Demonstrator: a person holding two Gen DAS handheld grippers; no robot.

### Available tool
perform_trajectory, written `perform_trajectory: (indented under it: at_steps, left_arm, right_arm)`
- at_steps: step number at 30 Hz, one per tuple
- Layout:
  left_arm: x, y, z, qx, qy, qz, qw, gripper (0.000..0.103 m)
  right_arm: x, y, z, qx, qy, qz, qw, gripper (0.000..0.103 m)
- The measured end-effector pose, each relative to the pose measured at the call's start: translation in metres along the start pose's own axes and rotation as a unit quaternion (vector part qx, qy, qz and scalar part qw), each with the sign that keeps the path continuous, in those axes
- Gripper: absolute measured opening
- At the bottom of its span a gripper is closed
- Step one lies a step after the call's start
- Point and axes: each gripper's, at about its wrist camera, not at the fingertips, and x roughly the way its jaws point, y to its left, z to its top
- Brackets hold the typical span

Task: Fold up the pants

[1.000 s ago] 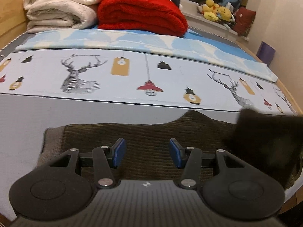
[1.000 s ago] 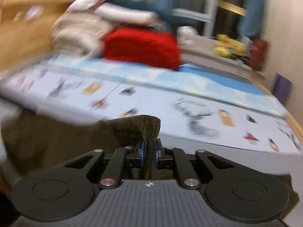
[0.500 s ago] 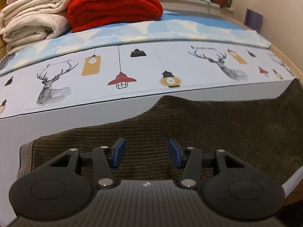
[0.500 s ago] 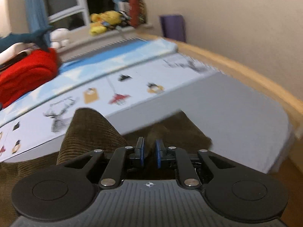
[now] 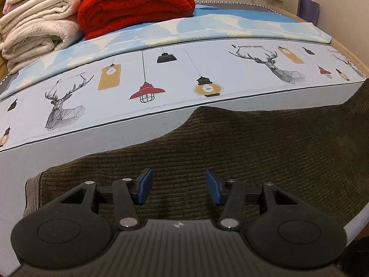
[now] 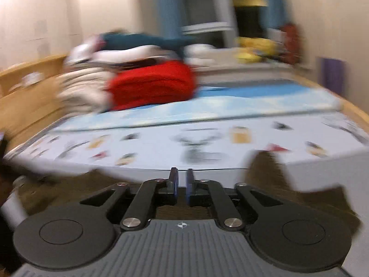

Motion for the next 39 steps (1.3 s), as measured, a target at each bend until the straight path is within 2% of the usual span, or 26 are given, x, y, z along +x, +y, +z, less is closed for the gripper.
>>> perform_trajectory:
  at_steps: [1, 2, 3, 5, 7, 9, 12, 13, 16, 18, 20, 21, 24, 26, 27, 28, 30, 31, 32, 33, 34, 36, 39]
  left_arm:
    - [0.0, 0.0, 0.0, 0.0, -0.001, -0.001, 1.0, 0.056]
    - [0.0, 0.001, 0.0, 0.0, -0.001, -0.003, 1.0, 0.056]
    - [0.0, 0.0, 0.0, 0.001, -0.001, -0.004, 1.0, 0.056]
    - [0.001, -0.002, 0.0, 0.006, -0.001, -0.004, 1.0, 0.056]
    - [0.002, -0.004, 0.0, 0.013, 0.0, -0.004, 0.9999, 0.056]
    - [0.002, -0.003, -0.001, 0.015, 0.001, -0.003, 0.9999, 0.056]
    - [0.002, -0.001, -0.002, 0.01, 0.002, -0.001, 0.9999, 0.056]
    - [0.001, -0.001, -0.002, 0.009, 0.002, 0.001, 1.0, 0.056]
    - [0.0, 0.001, -0.002, 0.005, 0.002, 0.003, 1.0, 0.056]
    - [-0.001, 0.001, -0.002, 0.003, 0.001, 0.004, 1.0, 0.056]
    - [-0.001, 0.001, -0.001, 0.0, 0.0, 0.002, 1.0, 0.056]
    - [-0.002, 0.001, -0.001, 0.0, -0.002, 0.0, 1.0, 0.056]
    - [-0.004, 0.0, 0.002, -0.002, -0.009, -0.009, 0.9999, 0.056]
    - [-0.006, -0.001, 0.002, -0.001, -0.013, -0.015, 0.9998, 0.056]
    - [-0.007, -0.002, 0.002, 0.001, -0.014, -0.018, 0.9997, 0.056]
    - [-0.007, -0.002, 0.002, 0.003, -0.015, -0.02, 0.9997, 0.056]
    - [-0.009, -0.003, 0.0, 0.006, -0.015, -0.024, 0.9996, 0.056]
    - [-0.01, -0.003, 0.0, 0.007, -0.016, -0.026, 0.9995, 0.056]
    - [-0.011, -0.002, -0.001, 0.006, -0.017, -0.027, 0.9995, 0.056]
    - [-0.012, -0.002, -0.002, 0.005, -0.017, -0.028, 0.9995, 0.056]
    - [-0.013, -0.001, -0.002, 0.004, -0.018, -0.028, 0.9994, 0.056]
    - [-0.015, 0.0, -0.003, 0.004, -0.019, -0.029, 0.9994, 0.056]
    - [-0.015, 0.001, -0.003, -0.001, -0.019, -0.027, 0.9995, 0.056]
  right_arm:
    - [-0.001, -0.02, 0.003, 0.04, -0.012, -0.045, 0.998, 0.025]
    - [-0.001, -0.04, 0.005, 0.074, -0.014, -0.1, 0.992, 0.041]
    - [0.002, -0.062, 0.004, 0.11, -0.004, -0.161, 0.981, 0.046]
    - [0.013, -0.102, -0.006, 0.165, 0.051, -0.237, 0.956, 0.046]
    - [0.032, -0.13, -0.015, 0.198, 0.101, -0.246, 0.944, 0.046]
    - [0.052, -0.147, -0.022, 0.211, 0.135, -0.239, 0.938, 0.046]
    - [0.082, -0.147, -0.018, 0.184, 0.162, -0.239, 0.94, 0.052]
    - [0.093, -0.148, -0.019, 0.175, 0.18, -0.247, 0.936, 0.055]
    - [0.113, -0.152, -0.022, 0.155, 0.232, -0.27, 0.921, 0.055]
    - [0.12, -0.15, -0.025, 0.126, 0.25, -0.284, 0.917, 0.049]
    - [0.11, -0.149, -0.019, 0.115, 0.243, -0.29, 0.919, 0.012]
    - [0.093, -0.15, -0.018, 0.13, 0.229, -0.291, 0.92, 0.012]
    - [0.034, -0.159, -0.01, 0.205, 0.154, -0.303, 0.918, 0.012]
    - [-0.007, -0.169, -0.017, 0.266, 0.115, -0.301, 0.909, 0.012]
    - [-0.022, -0.176, -0.025, 0.299, 0.107, -0.301, 0.899, 0.012]
    - [-0.038, -0.186, -0.038, 0.34, 0.106, -0.305, 0.883, 0.012]
    - [-0.058, -0.206, -0.066, 0.42, 0.116, -0.306, 0.846, 0.014]
    - [-0.067, -0.215, -0.08, 0.46, 0.117, -0.302, 0.827, 0.022]
    - [-0.076, -0.222, -0.093, 0.49, 0.116, -0.311, 0.806, 0.023]
    - [-0.082, -0.224, -0.098, 0.495, 0.116, -0.327, 0.796, 0.023]
    - [-0.09, -0.224, -0.1, 0.492, 0.113, -0.341, 0.793, 0.023]
    - [-0.1, -0.218, -0.1, 0.496, 0.092, -0.335, 0.796, 0.023]
    - [-0.105, -0.206, -0.101, 0.526, 0.057, -0.277, 0.802, 0.033]
